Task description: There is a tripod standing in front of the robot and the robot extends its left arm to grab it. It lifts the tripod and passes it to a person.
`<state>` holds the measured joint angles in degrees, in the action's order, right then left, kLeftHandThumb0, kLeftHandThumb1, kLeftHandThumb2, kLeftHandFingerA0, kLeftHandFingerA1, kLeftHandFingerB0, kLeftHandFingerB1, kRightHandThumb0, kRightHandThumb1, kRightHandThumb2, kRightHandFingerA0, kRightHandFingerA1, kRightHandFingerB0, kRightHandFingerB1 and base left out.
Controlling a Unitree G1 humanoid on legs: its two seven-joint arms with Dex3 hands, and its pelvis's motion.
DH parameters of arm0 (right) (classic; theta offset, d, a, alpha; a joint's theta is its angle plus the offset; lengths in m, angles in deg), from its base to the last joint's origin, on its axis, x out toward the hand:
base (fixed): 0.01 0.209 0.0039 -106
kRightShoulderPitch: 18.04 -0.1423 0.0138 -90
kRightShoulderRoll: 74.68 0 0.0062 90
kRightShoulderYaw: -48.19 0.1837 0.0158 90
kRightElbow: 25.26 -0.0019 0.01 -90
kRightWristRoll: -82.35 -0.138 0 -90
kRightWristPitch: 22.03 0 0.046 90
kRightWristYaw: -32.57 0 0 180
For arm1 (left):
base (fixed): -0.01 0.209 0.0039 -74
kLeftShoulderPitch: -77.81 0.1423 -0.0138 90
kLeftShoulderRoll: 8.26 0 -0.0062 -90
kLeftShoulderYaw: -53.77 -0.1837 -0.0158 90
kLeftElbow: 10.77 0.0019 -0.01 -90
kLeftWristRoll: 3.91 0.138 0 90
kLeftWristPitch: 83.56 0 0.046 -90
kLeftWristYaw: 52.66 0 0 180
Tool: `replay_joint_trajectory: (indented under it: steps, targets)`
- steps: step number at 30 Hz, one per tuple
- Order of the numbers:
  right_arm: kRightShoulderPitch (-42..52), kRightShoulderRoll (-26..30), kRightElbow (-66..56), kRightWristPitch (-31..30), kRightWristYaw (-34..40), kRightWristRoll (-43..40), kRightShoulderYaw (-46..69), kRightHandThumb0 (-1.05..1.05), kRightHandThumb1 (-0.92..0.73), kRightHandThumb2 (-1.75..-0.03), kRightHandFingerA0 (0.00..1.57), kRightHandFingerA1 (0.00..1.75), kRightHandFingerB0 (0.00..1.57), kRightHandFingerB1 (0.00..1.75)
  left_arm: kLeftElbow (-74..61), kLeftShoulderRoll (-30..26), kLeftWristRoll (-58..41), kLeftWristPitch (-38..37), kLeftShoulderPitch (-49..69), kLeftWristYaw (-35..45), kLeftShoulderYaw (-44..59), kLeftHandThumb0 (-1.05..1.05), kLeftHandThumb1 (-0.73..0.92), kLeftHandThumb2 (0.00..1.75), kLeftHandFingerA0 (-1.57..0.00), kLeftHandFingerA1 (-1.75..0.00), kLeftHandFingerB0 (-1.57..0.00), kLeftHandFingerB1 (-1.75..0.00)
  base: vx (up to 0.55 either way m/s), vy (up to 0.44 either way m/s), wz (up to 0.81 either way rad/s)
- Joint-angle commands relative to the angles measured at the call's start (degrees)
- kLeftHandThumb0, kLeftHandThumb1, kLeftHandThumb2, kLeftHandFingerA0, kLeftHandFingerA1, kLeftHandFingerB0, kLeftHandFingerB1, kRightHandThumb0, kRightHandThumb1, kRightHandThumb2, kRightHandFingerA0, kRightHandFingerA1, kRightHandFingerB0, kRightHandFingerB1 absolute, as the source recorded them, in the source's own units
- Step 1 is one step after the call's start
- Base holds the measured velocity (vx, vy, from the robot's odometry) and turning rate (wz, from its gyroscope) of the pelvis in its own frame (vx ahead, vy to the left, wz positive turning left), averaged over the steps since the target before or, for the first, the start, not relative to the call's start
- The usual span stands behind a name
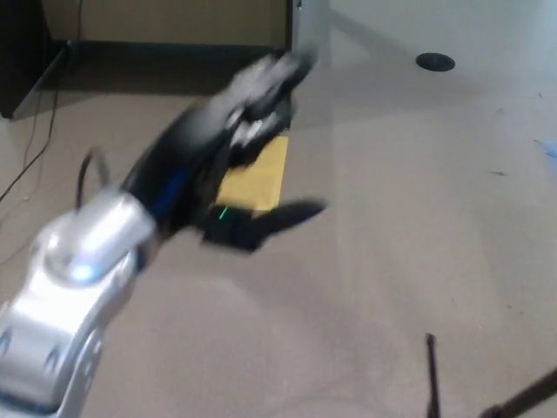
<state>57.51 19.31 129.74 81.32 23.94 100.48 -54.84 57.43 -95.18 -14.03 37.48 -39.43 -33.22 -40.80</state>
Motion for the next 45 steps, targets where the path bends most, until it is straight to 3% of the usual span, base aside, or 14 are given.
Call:
replay_joint_trajectory:
  steps: [1,9,10,11,13,16,17,18,30,33,34,41,42,45]
  targets:
    - [3.5,2.1,0.3,1.1,0.4,-1.1,1.5,-0.39,-0.7,-0.61,0.65,0.42,0.48,0.36,12.0,-2.3,1.8,-20.3,29.8,0.3,10.7,-0.6,0.37,0.76,0.0,-0.22,0.0,-0.09,0.0,0.0,0.0]
    - [3.9,1.5,1.2,0.7,0.6,-1.7,2.3,-0.37,-0.7,-0.61,0.64,0.42,0.48,0.36,39.7,-4.0,3.4,-34.4,36.9,-4.3,18.2,-0.59,0.4,0.65,-0.11,-0.38,-0.08,-0.31,0.0,0.0,0.0]
    - [4.2,1.4,1.3,1.1,0.6,-1.8,2.3,-0.37,-0.7,-0.61,0.66,0.43,0.48,0.36,45.0,-5.2,6.1,-37.2,37.1,-7.4,17.0,-0.31,0.32,0.88,-0.03,-0.49,0.0,-0.46,0.0,0.0,0.0]
    - [4.5,1.3,1.4,1.1,0.7,-1.8,2.4,-0.37,-0.7,-0.61,0.66,0.42,0.48,0.36,48.9,-6.9,10.0,-40.3,37.5,-11.3,14.5,-0.56,0.55,0.57,-0.22,-0.35,-0.21,-0.29,0.0,0.0,0.0]
    - [4.7,1.1,1.7,0.8,0.7,-1.7,2.2,-0.37,-0.7,-0.61,0.66,0.42,0.47,0.36,54.2,-9.4,15.6,-43.4,37.4,-17.9,10.6,-0.54,0.59,0.58,-0.28,-0.35,-0.27,-0.31,0.0,0.0,0.0]
    - [4.8,0.5,2.0,0.6,1.4,-1.6,2.1,-0.37,-0.7,-0.61,0.65,0.42,0.49,0.36,58.6,-9.2,14.3,-41.3,35.7,-18.3,10.6,-0.49,0.59,0.58,-0.34,-0.37,-0.32,-0.33,0.0,0.0,0.0]
    - [4.2,0.4,2.2,0.4,1.6,-1.5,2.1,-0.37,-0.7,-0.61,0.64,0.42,0.49,0.37,59.4,-9.4,14.5,-41.5,34.6,-18.8,10.4,-0.49,0.43,0.82,-0.38,-0.54,-0.23,-0.45,0.0,0.0,0.0]
    - [3.9,0.3,2.3,0.2,1.7,-1.5,2.1,-0.37,-0.7,-0.61,0.63,0.42,0.49,0.37,61.0,-9.7,14.7,-42.1,33.7,-19.0,10.0,-0.48,0.57,0.57,-0.46,-0.39,-0.39,-0.35,0.0,0.0,0.0]
    - [3.5,1.0,2.4,0.4,1.6,-0.6,1.6,-0.38,-0.7,-0.61,0.65,0.42,0.48,0.36,68.9,-12.6,16.1,-43.5,30.6,-16.4,4.9,-0.51,0.47,0.74,-0.49,-0.51,-0.4,-0.47,0.0,0.0,0.0]
    - [3.8,1.0,2.5,0.4,1.9,-0.7,1.8,-0.38,-0.71,-0.61,0.67,0.42,0.49,0.37,70.6,-13.1,17.0,-45.4,30.3,-16.9,3.5,-0.46,0.55,0.57,-0.55,-0.43,-0.45,-0.38,0.0,0.0,0.0]
    - [4.2,1.0,2.3,0.6,2.0,-0.7,1.7,-0.38,-0.71,-0.61,0.69,0.44,0.5,0.37,71.2,-13.2,17.1,-45.6,30.3,-17.0,3.2,-0.51,0.47,0.75,-0.5,-0.52,-0.42,-0.48,0.0,0.0,0.0]
    - [3.8,0.9,2.6,0.6,1.7,-1.1,2.2,-0.38,-0.7,-0.61,0.66,0.42,0.48,0.36,73.8,-14.0,17.5,-47.3,28.9,-17.2,1.9,-0.43,0.57,0.57,-0.59,-0.44,-0.44,-0.37,0.0,0.0,0.0]
    - [3.8,0.9,2.7,0.7,1.8,-0.9,2.2,-0.38,-0.7,-0.62,0.67,0.42,0.49,0.37,74.5,-14.0,17.4,-47.8,28.6,-17.1,1.8,-0.5,0.48,0.76,-0.54,-0.55,-0.39,-0.48,0.0,0.0,0.0]
    - [4.3,0.8,2.3,1.0,1.5,-1.3,2.6,-0.37,-0.71,-0.61,0.68,0.45,0.49,0.37,75.3,-14.0,17.7,-48.3,28.4,-17.5,1.5,-0.43,0.57,0.57,-0.59,-0.44,-0.45,-0.38,0.0,0.0,0.0]
